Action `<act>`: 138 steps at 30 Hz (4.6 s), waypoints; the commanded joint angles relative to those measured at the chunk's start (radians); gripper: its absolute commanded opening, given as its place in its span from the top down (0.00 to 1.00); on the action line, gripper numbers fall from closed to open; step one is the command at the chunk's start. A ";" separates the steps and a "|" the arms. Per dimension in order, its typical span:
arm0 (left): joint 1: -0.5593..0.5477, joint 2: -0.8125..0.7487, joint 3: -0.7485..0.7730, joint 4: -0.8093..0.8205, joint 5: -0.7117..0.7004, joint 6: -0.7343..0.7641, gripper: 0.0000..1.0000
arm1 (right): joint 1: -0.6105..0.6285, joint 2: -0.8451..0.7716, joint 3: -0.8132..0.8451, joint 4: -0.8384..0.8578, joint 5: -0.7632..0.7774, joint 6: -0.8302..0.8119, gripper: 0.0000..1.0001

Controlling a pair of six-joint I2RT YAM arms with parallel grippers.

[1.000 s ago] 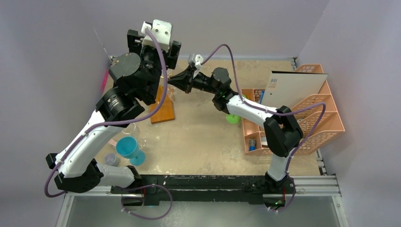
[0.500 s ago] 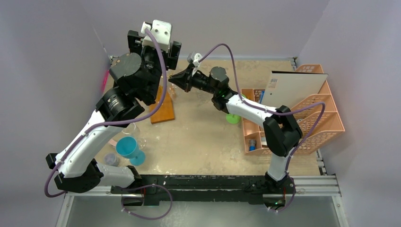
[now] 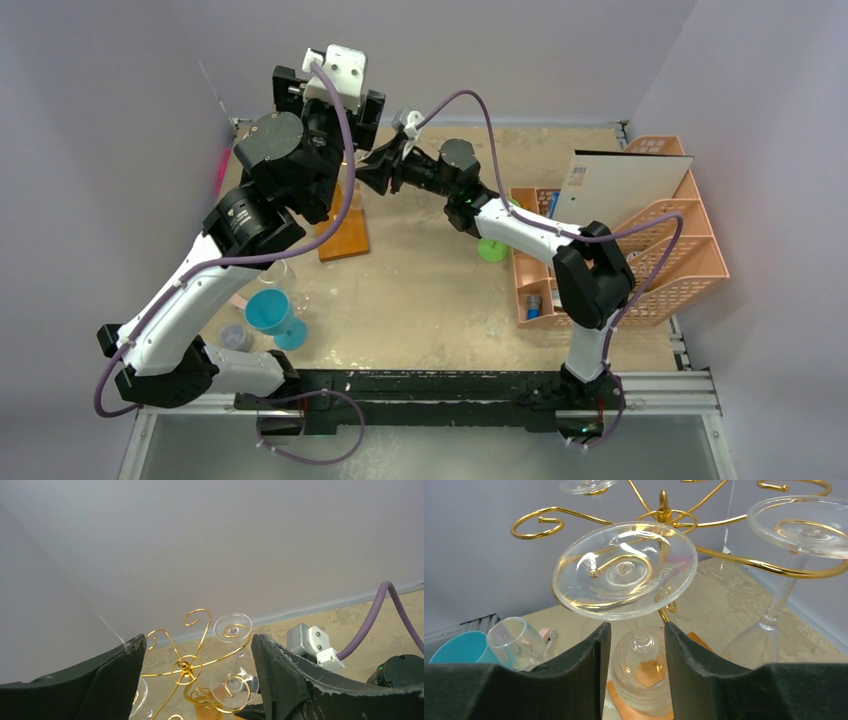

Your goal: Place the wine glass upside down on the wine glass rack

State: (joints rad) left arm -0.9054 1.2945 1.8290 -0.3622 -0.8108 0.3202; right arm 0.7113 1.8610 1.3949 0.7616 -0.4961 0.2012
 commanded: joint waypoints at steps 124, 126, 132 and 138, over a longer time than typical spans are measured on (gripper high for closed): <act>0.108 0.674 0.377 -0.586 0.775 -0.734 1.00 | -0.062 -1.002 -0.094 -1.085 1.060 0.025 0.22; 0.109 0.621 0.326 -0.540 0.776 -0.751 1.00 | -0.062 -0.996 -0.082 -1.113 1.044 0.044 0.20; 0.109 0.439 0.137 -0.369 0.771 -0.814 1.00 | -0.062 -1.017 -0.060 -1.179 1.005 0.165 0.17; 0.109 0.280 -0.017 -0.222 0.704 -0.851 1.00 | -0.062 -1.023 -0.068 -1.188 0.973 0.367 0.21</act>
State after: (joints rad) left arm -0.7944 1.6764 1.8816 -0.7517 -0.0498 -0.4858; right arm 0.6533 0.8436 1.2942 -0.4168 0.5068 0.3916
